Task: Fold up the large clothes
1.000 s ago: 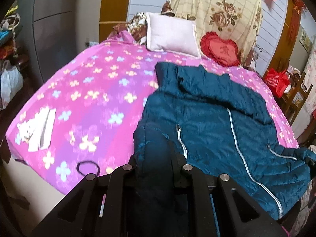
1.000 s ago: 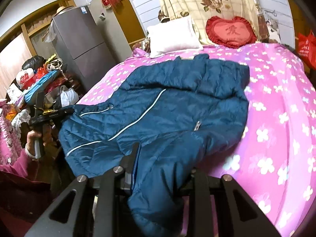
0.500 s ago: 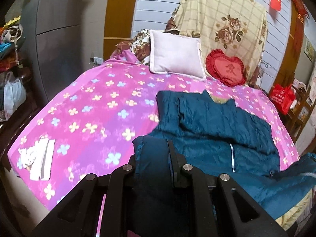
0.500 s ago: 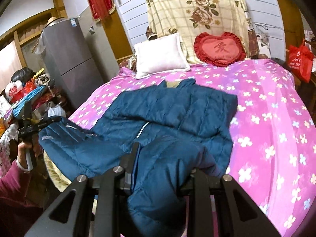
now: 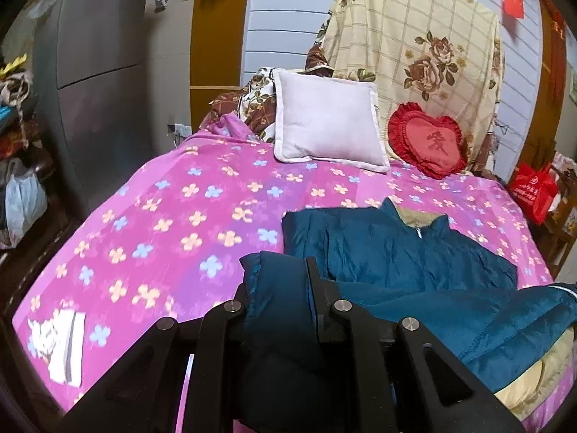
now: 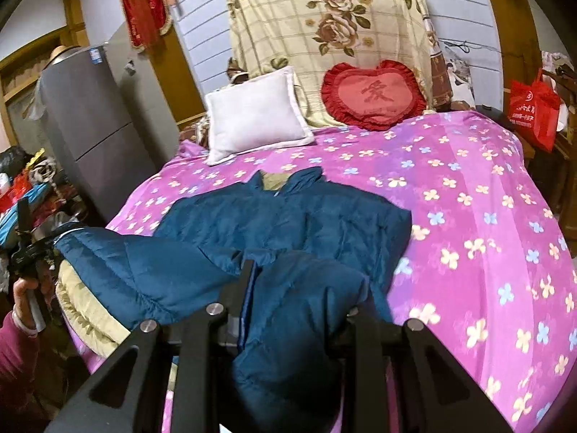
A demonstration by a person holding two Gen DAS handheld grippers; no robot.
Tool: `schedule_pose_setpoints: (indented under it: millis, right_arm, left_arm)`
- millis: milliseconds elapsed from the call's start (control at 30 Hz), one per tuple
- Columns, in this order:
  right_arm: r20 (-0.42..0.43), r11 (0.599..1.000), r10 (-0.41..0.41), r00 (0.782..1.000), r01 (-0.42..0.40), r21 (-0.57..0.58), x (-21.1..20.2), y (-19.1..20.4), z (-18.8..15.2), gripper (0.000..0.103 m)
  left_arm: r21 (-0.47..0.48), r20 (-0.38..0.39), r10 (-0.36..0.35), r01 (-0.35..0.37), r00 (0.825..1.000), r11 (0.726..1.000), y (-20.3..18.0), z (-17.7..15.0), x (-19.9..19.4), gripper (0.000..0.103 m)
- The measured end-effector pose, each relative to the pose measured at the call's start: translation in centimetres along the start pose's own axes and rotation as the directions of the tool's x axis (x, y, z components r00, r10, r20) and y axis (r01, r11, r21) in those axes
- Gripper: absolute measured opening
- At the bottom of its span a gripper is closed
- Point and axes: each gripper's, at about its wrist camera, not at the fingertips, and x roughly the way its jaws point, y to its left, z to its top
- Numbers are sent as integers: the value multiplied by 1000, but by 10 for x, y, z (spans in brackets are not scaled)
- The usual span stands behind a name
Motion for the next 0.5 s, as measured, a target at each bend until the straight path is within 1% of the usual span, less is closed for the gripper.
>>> schedule_pose_setpoints:
  millis: [200, 333, 367, 433, 467, 500]
  right_arm:
    - [-12, 998, -45, 999, 46, 47, 49, -26, 35, 27]
    - [21, 993, -43, 999, 41, 108, 80, -47, 57, 28]
    - [31, 989, -37, 999, 32, 144, 91, -56, 62, 28]
    - [36, 977, -31, 999, 23, 211, 113, -70, 67, 28]
    - [32, 972, -35, 999, 26, 234, 122, -76, 68, 28]
    - [20, 965, -45, 999, 38, 260, 137, -83, 69, 28]
  left_arm:
    - [1, 11, 36, -36, 999, 999, -18, 33, 51, 0]
    - [-28, 10, 59, -59, 998, 998, -25, 50, 95, 0]
    - [-41, 5, 61, -61, 998, 997, -26, 52, 106, 0]
    - [-61, 0, 49, -49, 999, 997, -28, 55, 130, 0]
    - [-81, -1, 14, -14, 1000, 997, -27, 55, 141, 0]
    - [-100, -7, -26, 25, 1000, 995, -25, 55, 148, 4]
